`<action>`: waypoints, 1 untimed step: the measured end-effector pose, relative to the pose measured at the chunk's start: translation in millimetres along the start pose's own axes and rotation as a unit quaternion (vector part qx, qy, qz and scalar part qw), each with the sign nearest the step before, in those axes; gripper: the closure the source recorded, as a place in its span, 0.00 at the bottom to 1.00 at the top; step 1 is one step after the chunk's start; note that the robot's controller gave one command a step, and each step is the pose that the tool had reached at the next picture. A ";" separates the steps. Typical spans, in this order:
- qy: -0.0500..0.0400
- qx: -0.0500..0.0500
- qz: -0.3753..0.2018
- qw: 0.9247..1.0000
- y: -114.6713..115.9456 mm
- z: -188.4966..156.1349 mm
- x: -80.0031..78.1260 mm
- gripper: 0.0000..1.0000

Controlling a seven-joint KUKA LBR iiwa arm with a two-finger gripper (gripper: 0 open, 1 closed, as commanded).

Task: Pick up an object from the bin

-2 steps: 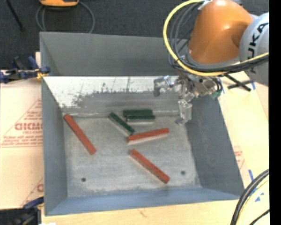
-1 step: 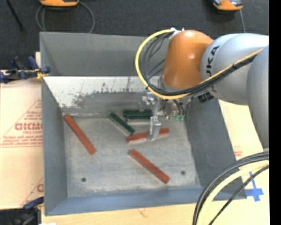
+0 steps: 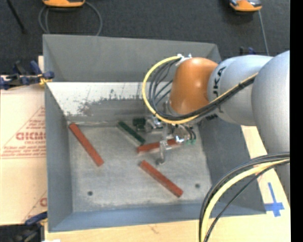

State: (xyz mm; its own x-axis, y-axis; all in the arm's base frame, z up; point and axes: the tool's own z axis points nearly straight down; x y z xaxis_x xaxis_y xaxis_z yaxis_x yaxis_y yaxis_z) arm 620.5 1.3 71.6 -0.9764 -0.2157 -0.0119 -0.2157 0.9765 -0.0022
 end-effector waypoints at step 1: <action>0.002 0.000 -0.001 1.000 0.4 -0.6 0.5 1.00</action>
Offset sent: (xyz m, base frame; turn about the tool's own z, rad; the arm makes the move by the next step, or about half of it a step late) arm 0.0000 0.0000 0.0000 0.0000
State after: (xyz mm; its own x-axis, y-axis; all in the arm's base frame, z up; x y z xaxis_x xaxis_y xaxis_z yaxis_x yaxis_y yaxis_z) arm 619.9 1.6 72.3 -0.9759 -0.2179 -0.0088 -0.2179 0.9760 -0.0023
